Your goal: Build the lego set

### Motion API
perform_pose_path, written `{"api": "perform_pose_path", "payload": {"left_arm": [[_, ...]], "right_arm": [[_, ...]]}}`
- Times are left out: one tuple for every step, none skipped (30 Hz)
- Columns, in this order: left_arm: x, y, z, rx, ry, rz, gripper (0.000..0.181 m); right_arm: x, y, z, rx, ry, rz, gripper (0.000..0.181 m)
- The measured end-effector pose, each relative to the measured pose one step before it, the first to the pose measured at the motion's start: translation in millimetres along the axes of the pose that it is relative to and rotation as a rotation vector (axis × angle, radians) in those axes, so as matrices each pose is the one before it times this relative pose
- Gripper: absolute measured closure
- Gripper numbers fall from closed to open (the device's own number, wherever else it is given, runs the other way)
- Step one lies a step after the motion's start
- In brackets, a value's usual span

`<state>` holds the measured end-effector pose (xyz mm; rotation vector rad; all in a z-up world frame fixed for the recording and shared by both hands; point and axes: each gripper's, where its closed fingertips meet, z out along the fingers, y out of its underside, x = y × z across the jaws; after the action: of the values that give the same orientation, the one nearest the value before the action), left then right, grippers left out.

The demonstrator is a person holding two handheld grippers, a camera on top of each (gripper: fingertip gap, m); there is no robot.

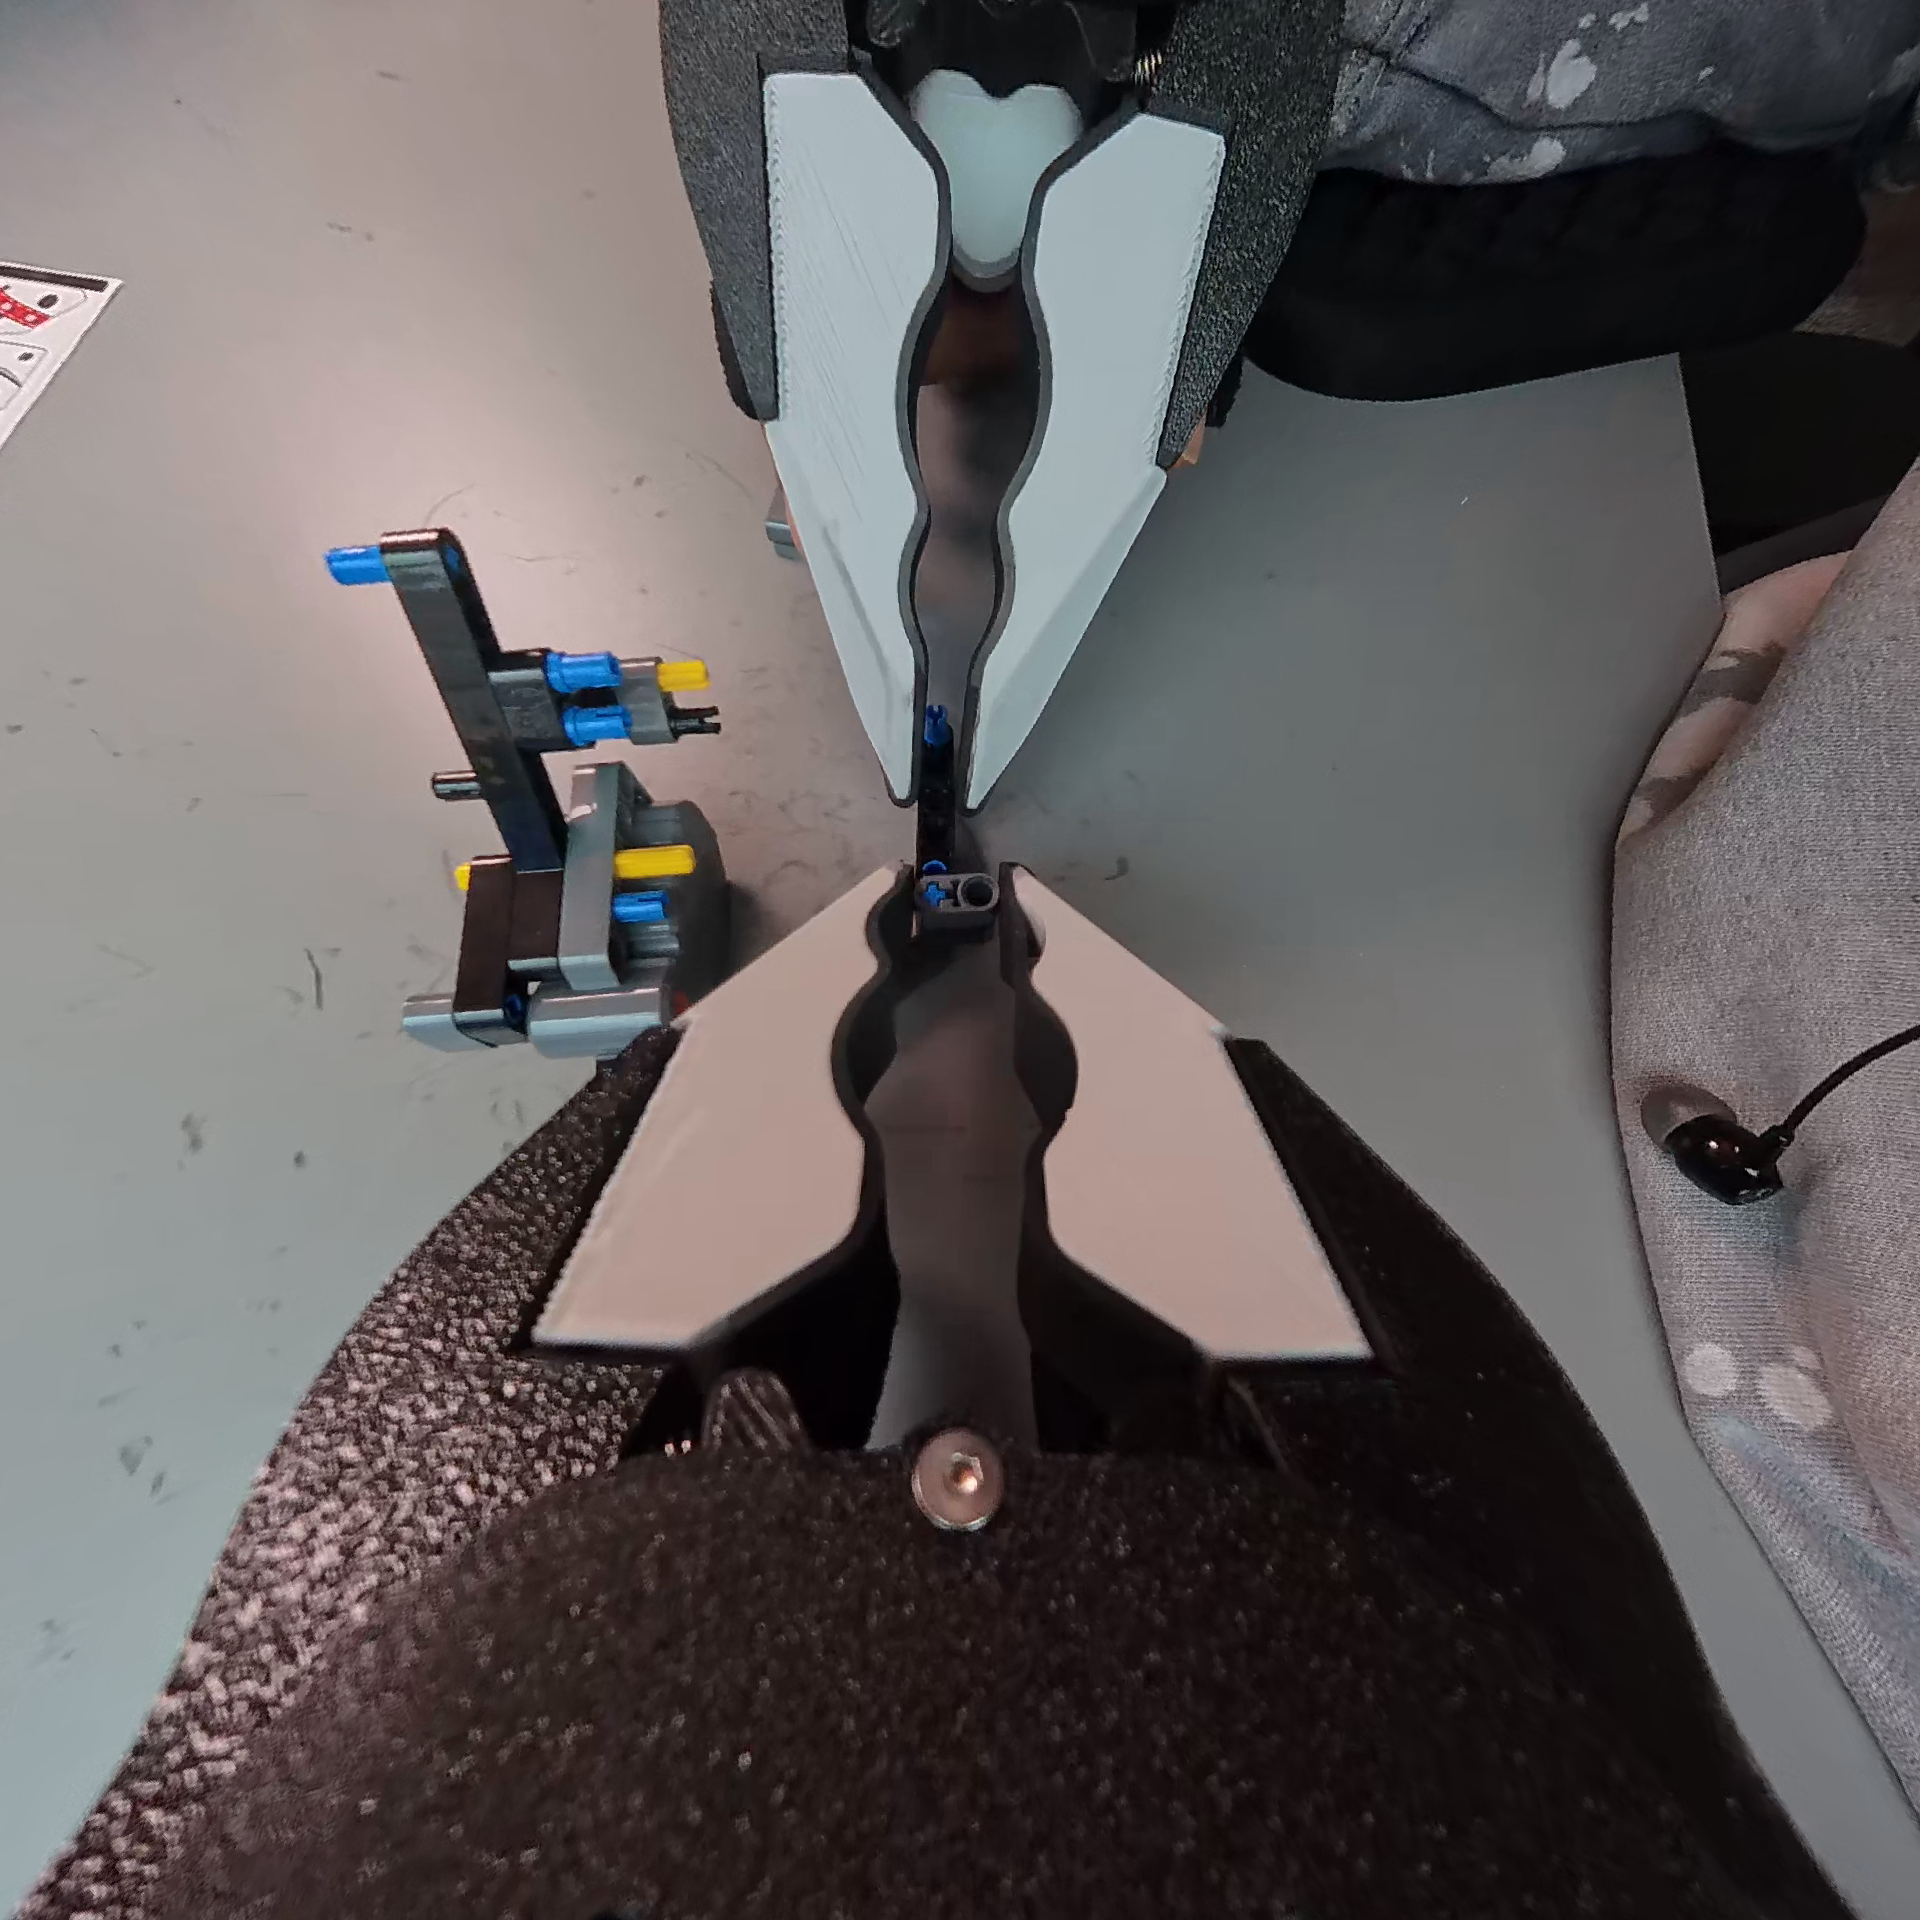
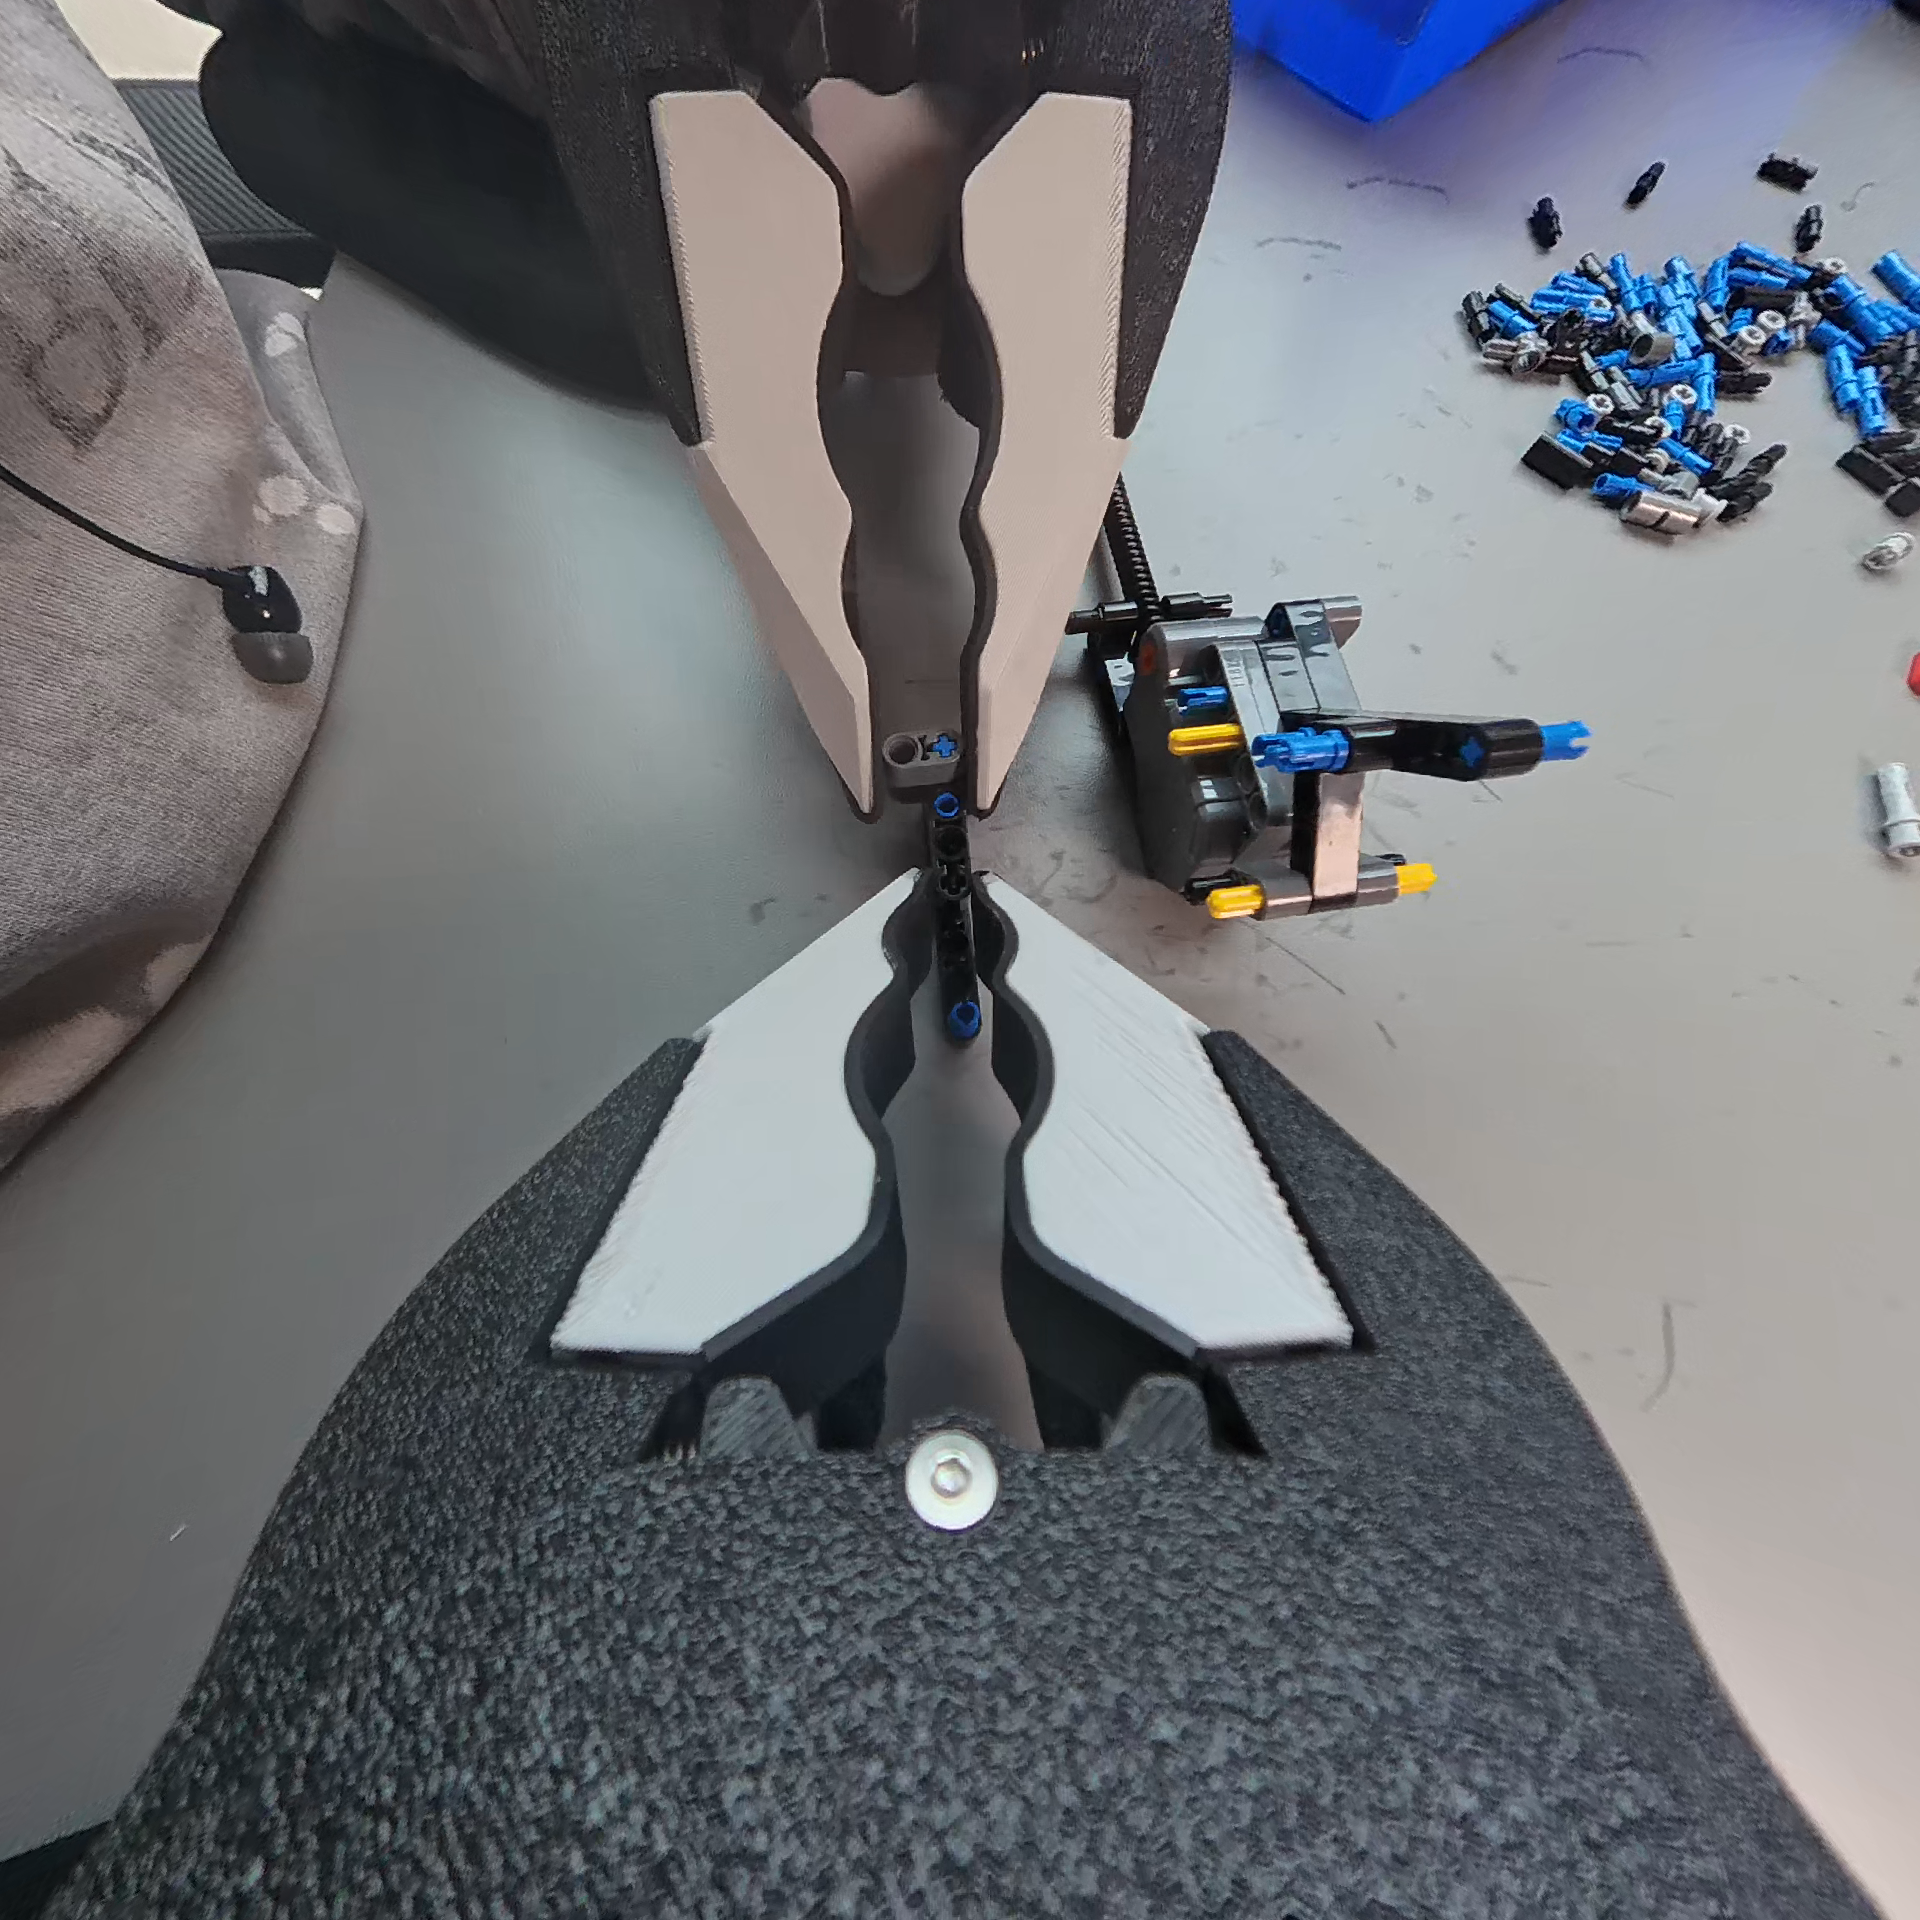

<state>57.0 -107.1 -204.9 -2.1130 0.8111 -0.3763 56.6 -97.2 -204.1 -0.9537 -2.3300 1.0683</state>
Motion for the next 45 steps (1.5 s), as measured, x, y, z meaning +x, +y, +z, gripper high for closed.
{"api": "perform_pose_path", "payload": {"left_arm": [[-0.03,0.57,0.02,-0.0024,0.0006,-0.0003,0.165],[0.11,0.45,0.12,-0.0019,0.0016,-0.0012,0.166],[0.0,0.23,-0.03,-0.0009,0.0023,-0.0026,0.166],[0.03,0.43,-0.02,-0.0002,0.0027,-0.0032,0.166],[-0.05,0.27,-0.05,0.0002,0.003,-0.0036,0.166],[-0.01,0.09,-0.03,0.0007,0.0028,-0.0036,0.166],[-0.03,-0.04,0.0,0.0004,0.002,-0.0026,0.166],[-0.04,0.01,-0.03,0.0001,0.0014,-0.0016,0.166],[-0.06,-0.03,0.15,0.0003,0.0013,-0.0016,0.166],[-0.08,-0.11,0.06,0.0006,0.0014,-0.0021,0.166],[-0.1,0.05,0.01,0.0007,0.0013,-0.0022,0.166],[-0.19,-0.08,0.01,0.0007,0.0013,-0.0018,0.166],[-0.05,0.17,0.05,0.0004,0.0018,-0.002,0.166],[-0.09,0.0,0.07,0.0006,0.0025,-0.0029,0.166],[0.03,0.01,-0.01,0.0011,0.0031,-0.0035,0.166],[-0.01,0.0,-0.01,0.0011,0.0037,-0.0036,0.166],[-0.08,-0.01,-0.01,0.0011,0.0042,-0.0038,0.166],[-0.08,-0.12,-0.02,0.0011,0.0039,-0.0033,0.166],[0.0,-0.04,-0.02,0.0004,0.0027,-0.0017,0.166],[-0.1,0.01,0.03,-0.0005,0.0013,0.0011,0.166],[0.04,0.03,0.06,-0.0008,0.0004,0.0022,0.166],[-0.1,-0.06,0.03,-0.0011,0.0002,0.0011,0.166],[0.03,0.03,-0.05,-0.0014,0.0003,0.0004,0.166],[-0.04,-0.03,0.01,-0.0013,0.0004,0.0005,0.166],[-0.04,0.0,-0.04,-0.0012,0.0003,0.0012,0.166],[-0.08,-0.06,0.2,-0.0011,-0.0002,0.0019,0.166],[-0.13,-0.11,0.06,-0.0007,-0.0006,0.0018,0.166],[-0.03,-0.15,0.24,-0.0005,-0.0001,0.0015,0.166],[0.06,-0.11,0.06,-0.0007,0.0004,0.0012,0.166],[-0.02,-0.04,0.12,-0.0006,-0.0001,0.0013,0.166],[-0.11,-0.01,0.11,-0.0008,-0.0006,0.0015,0.166],[-0.11,-0.05,-0.01,-0.0009,-0.0003,0.001,0.166],[-0.15,0.01,0.06,-0.0007,-0.0008,0.0006,0.166],[-0.27,-0.02,-0.06,-0.0008,-0.001,0.0009,0.166],[0.01,0.0,0.06,-0.0007,0.0003,0.0005,0.166],[0.03,-0.01,0.04,-0.0002,0.0006,-0.0001,0.166],[0.05,-0.02,0.01,0.0001,0.0003,-0.0002,0.166],[0.05,0.02,0.09,0.0004,0.0003,-0.0001,0.166],[0.1,-0.09,0.08,0.0004,0.0001,-0.0001,0.166],[0.05,-0.07,0.07,0.0002,-0.0001,0.0001,0.166],[0.03,0.07,0.03,0.0004,-0.0002,0.0001,0.166],[-0.1,0.0,-0.03,0.0003,-0.0003,-0.0002,0.166],[-0.1,-0.03,0.05,-0.0001,-0.001,0.0004,0.166],[-0.1,0.02,-0.01,-0.0001,-0.0012,0.001,0.166],[-0.11,-0.1,-0.05,0.0002,-0.0005,0.0006,0.166]], "right_arm": [[0.03,-0.21,-0.02,0.0013,0.0002,0.0011,0.175],[-0.03,-0.21,-0.03,0.0013,0.0004,0.0004,0.175],[0.07,-0.19,0.1,0.0014,0.0003,-0.0002,0.175],[-0.12,-0.13,0.06,0.0009,-0.0004,0.0009,0.175],[-0.02,-0.27,0.04,0.0014,-0.0006,0.0012,0.175],[0.02,-0.05,0.11,0.0013,-0.0007,0.0012,0.175],[0.08,-0.04,0.01,0.0007,-0.0005,0.001,0.175],[0.01,-0.01,-0.02,0.0004,-0.0001,0.0007,0.175],[-0.01,0.06,0.07,0.0002,0.0002,0.0006,0.175],[0.14,0.04,-0.08,0.0003,0.0003,0.0008,0.175],[0.12,0.05,0.06,0.0005,0.0003,0.0018,0.175],[0.12,-0.03,0.03,0.0003,0.0006,0.0015,0.175],[0.07,0.02,-0.01,-0.0002,0.0008,0.0005,0.175],[0.07,-0.06,0.11,-0.0006,0.0016,-0.001,0.175],[0.06,-0.06,0.04,-0.0014,0.0016,-0.0017,0.174],[0.03,-0.01,0.11,-0.0012,0.0016,-0.0014,0.175],[0.06,0.04,0.16,-0.0007,0.0016,-0.0008,0.175],[0.12,-0.07,0.11,-0.0005,0.0019,-0.001,0.174],[0.12,0.05,0.14,-0.0008,0.0024,-0.002,0.174],[0.06,-0.02,0.06,-0.0009,0.0024,-0.0031,0.174],[0.05,-0.13,0.18,-0.0008,0.0023,-0.0033,0.174],[0.08,0.04,0.14,-0.0008,0.0019,-0.0026,0.174],[0.02,-0.05,0.22,-0.0005,0.0014,-0.0018,0.174],[0.01,-0.09,0.12,-0.0004,0.001,-0.0012,0.174],[0.0,-0.06,0.08,-0.0002,0.0007,-0.0006,0.174],[0.03,-0.09,0.13,-0.0003,0.0006,-0.0003,0.174],[0.16,-0.27,0.08,0.0007,0.0017,-0.0009,0.174],[0.05,-0.7,-0.09,0.0026,0.0015,-0.0011,0.173],[-0.17,-1.01,-0.28,0.0035,0.0003,-0.001,0.173],[-0.02,-1.17,-0.39,0.0051,0.0009,-0.0006,0.173],[0.08,-1.08,-0.42,0.0029,0.0014,-0.0001,0.172],[0.29,-0.56,-0.3,0.0003,0.0019,-0.0005,0.171],[0.0,-0.34,-0.08,-0.0003,0.0013,-0.002,0.171],[-0.54,-0.1,0.09,-0.0005,-0.0013,-0.002,0.171],[-0.44,0.08,0.48,-0.0016,-0.0005,-0.0015,0.173],[0.1,0.13,0.53,-0.001,0.0032,-0.001,0.174],[0.18,-0.13,0.15,-0.0001,0.0018,-0.0001,0.175],[0.24,0.06,-0.19,-0.0014,0.0003,0.0014,0.175],[-0.08,0.01,-0.04,-0.0008,-0.0014,0.0016,0.176],[0.02,0.09,0.07,-0.0001,-0.0002,0.0011,0.176],[0.04,-0.03,0.01,0.0002,0.0003,0.0,0.176],[0.04,-0.04,0.0,0.0002,0.0008,-0.001,0.176],[0.18,-0.12,-0.11,0.0009,0.0009,-0.0006,0.176],[0.25,-0.11,0.19,0.0014,0.0006,0.0016,0.176],[0.19,-0.14,0.13,0.0012,-0.0005,0.0023,0.175]]}}
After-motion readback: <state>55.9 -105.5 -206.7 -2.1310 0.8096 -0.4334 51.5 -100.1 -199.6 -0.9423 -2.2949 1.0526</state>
